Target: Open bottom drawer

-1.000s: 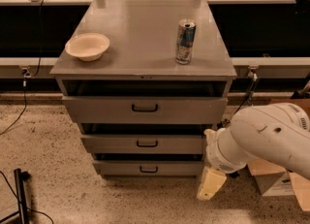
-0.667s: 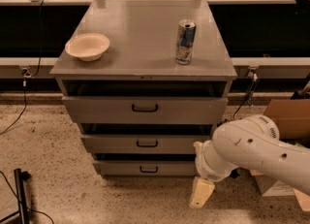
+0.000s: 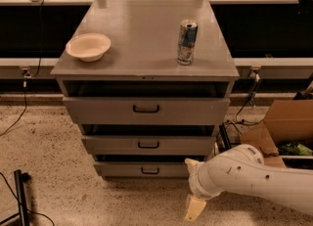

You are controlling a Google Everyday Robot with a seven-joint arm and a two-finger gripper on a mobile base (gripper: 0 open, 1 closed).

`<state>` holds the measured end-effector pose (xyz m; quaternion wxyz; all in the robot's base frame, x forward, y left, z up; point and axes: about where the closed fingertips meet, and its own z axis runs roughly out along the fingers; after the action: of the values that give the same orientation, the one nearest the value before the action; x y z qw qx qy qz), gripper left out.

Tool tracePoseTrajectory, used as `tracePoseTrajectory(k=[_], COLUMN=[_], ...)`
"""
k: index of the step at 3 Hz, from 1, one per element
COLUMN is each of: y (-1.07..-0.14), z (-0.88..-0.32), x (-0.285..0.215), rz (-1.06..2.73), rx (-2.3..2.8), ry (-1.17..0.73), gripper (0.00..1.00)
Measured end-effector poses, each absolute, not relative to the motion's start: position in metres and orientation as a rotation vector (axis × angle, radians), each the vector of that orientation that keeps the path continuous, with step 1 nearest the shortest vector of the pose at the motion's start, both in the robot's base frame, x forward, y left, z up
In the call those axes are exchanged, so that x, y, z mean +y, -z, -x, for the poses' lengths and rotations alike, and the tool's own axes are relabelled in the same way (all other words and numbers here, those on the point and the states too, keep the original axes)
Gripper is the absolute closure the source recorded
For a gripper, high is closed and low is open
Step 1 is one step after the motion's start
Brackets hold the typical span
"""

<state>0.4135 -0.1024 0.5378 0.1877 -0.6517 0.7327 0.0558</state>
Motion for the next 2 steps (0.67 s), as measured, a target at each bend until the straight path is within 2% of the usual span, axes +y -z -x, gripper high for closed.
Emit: tracePoseTrajectory(k=[2], y=[-0.535], z=[-0.433], x=[-0.113], rz=[1.775], rx=[2.031], ry=[-0.096], gripper=[0.0])
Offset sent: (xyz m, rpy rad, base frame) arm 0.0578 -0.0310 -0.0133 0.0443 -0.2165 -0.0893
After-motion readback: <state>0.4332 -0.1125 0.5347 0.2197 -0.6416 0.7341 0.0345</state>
